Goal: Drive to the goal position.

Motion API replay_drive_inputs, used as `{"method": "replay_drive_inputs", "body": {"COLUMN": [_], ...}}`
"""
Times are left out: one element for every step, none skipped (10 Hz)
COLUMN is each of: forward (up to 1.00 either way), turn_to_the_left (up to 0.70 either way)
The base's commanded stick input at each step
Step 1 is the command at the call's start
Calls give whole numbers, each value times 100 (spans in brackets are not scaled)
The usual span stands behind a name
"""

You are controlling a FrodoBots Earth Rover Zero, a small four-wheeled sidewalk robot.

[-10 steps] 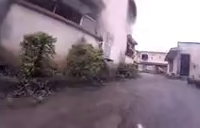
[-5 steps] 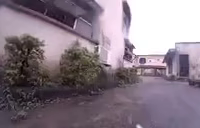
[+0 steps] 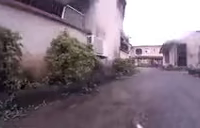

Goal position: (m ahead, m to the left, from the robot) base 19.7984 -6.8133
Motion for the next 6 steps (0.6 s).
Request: {"method": "replay_drive_inputs", "body": {"forward": [0,0,0,0,0,0], "turn_to_the_left": [-70,-70,-70,-70,-70,-70]}}
